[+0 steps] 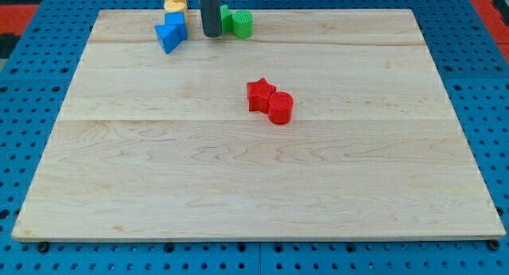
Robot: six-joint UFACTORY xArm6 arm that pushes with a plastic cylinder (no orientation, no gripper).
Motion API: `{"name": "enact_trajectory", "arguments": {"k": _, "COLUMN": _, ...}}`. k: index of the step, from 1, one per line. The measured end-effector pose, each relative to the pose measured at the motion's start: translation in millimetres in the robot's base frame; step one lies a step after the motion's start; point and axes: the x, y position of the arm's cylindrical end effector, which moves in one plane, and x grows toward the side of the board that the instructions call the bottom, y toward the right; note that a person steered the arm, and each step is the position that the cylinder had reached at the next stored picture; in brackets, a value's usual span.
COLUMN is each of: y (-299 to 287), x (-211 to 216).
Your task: Slightly push the green star to the top
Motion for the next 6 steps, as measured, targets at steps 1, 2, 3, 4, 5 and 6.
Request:
{"name": "enact_trajectory", "arguments": {"k": 1, "y": 2.9, "x": -5.8}}
{"name": "enact_trajectory", "arguments": {"k": 2, "y": 2.9, "x": -6.6}}
{"name": "enact_trajectory", "arguments": {"k": 3, "y": 2.9, "x": -7.2}}
{"name": "enact_trajectory", "arguments": {"k": 4, "y": 2.9, "x": -10.7}}
{"name": "enact_trajectory", "arguments": {"k": 5, "y": 3.6, "x": -13.4}}
{"name": "enact_trajectory", "arguments": {"k": 6, "y": 10.7, "x": -14.9}}
